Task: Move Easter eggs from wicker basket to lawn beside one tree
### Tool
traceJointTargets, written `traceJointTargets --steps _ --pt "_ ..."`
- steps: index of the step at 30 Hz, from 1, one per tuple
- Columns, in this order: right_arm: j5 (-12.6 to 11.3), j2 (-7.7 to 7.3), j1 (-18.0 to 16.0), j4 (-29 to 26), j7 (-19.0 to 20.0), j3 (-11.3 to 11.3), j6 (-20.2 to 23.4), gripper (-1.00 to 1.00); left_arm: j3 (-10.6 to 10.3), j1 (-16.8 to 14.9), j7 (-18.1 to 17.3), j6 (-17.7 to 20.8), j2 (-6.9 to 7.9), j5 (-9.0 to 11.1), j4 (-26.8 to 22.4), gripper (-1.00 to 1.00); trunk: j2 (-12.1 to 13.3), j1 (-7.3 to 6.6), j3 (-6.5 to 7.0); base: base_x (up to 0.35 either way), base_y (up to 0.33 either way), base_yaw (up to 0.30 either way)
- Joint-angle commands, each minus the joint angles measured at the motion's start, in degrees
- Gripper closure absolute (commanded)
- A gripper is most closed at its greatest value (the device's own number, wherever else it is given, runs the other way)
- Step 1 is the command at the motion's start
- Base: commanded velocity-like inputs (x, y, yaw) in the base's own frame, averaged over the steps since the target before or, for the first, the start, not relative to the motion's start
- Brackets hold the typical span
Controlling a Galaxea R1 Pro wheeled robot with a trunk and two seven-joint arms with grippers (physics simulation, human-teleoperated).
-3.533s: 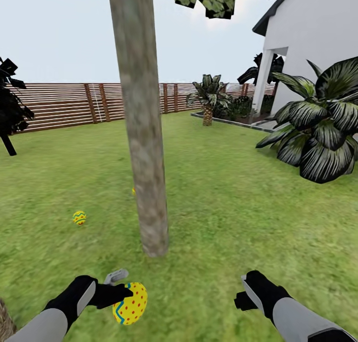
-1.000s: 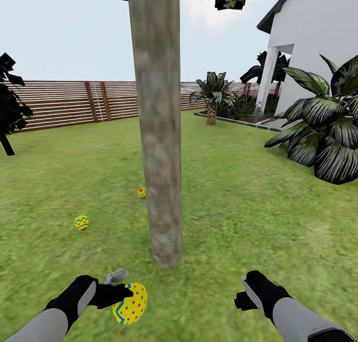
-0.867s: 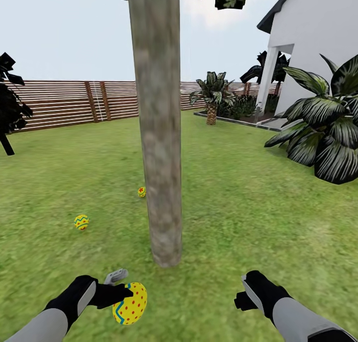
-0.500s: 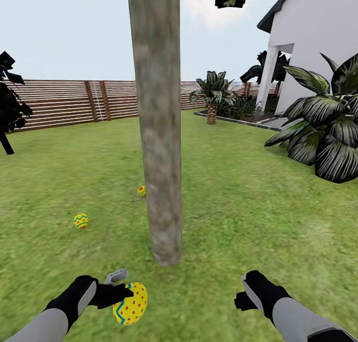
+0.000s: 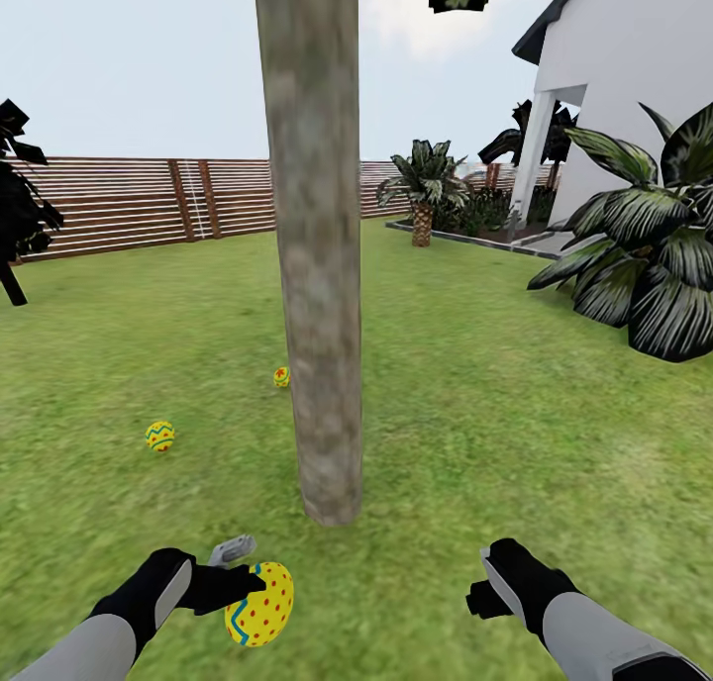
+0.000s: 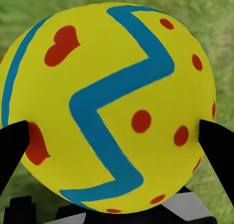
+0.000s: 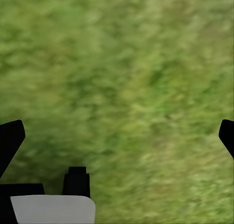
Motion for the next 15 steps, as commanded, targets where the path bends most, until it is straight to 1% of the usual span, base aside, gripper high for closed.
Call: traceJointTargets --steps 1,15 --pt "-0.59 -0.03 -0.02 -0.11 -0.37 0.38 0.28 -1.0 0.3 -0.02 -0.03 0.48 -0.02 0.29 -0.05 1.0 -0.45 0.22 -0.24 0.0 0.0 0.0" --pt "-0.59 -0.09 -0.02 -0.11 -0.37 0.38 0.28 -1.0 0.22 -0.02 -0.03 0.45 -0.2 0.35 -0.05 1.0 -6.06 3.3 -2.75 0.0 0.0 0.0"
